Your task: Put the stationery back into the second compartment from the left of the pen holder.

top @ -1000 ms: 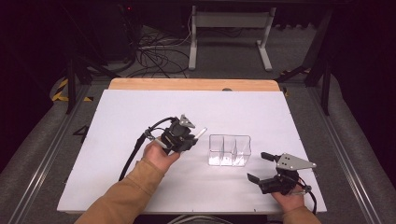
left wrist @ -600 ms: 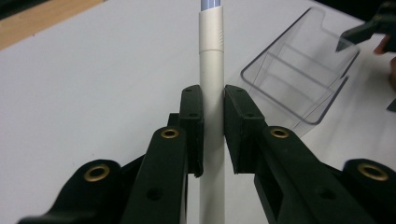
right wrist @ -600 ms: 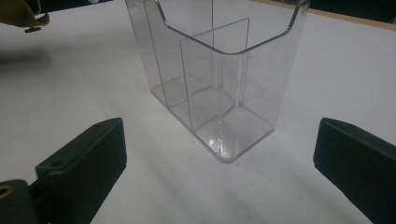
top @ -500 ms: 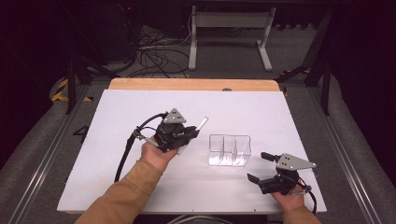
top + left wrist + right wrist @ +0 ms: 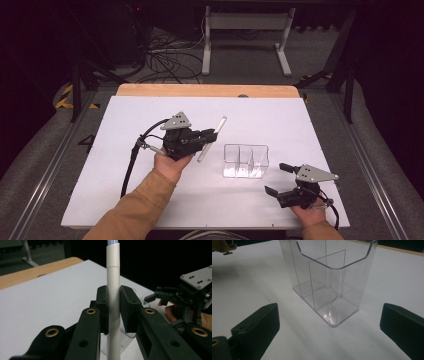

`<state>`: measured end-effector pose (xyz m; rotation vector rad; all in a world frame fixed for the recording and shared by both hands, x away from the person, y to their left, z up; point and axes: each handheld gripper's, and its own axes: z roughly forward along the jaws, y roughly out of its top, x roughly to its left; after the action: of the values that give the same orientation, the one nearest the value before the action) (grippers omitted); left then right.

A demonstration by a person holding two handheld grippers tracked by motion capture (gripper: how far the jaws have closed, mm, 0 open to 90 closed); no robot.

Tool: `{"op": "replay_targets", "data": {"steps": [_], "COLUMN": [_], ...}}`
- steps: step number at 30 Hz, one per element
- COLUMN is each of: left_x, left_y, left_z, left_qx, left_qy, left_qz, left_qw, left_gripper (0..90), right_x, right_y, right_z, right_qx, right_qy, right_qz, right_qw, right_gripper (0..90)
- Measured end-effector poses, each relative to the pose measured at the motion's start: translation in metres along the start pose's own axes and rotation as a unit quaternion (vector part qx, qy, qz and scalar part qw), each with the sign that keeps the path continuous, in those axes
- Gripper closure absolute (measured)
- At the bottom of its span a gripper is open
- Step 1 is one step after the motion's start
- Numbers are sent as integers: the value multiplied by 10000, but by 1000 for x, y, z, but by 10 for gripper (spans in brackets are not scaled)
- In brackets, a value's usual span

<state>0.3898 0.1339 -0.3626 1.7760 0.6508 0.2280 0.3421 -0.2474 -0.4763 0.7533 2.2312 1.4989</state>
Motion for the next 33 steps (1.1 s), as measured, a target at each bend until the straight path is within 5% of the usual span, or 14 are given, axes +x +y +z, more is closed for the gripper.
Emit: {"op": "replay_targets", "data": {"steps": [6, 14, 24, 33], "left_x": [-2, -8, -8, -17], "left_y": [0, 0, 1, 10], "left_z": [3, 7, 11, 21], "left_qx": [-343, -753, -819, -765], "left_qy": [-180, -267, -298, -392], "left_qz": [115, 562, 428, 560], "left_qw": [9992, 9952, 9953, 9947], "left_gripper": [787, 787, 787, 787], "right_x": [0, 0, 0, 0], "right_y": [0, 0, 0, 0], "right_z": [0, 0, 0, 0], "right_qx": [-1, 1, -4, 3], "right_qy": [0, -7, 3, -1], "right_qz": [1, 2, -11, -12], "right_qw": [10000, 10000, 10000, 10000], "right_gripper": [32, 32, 32, 32]}}
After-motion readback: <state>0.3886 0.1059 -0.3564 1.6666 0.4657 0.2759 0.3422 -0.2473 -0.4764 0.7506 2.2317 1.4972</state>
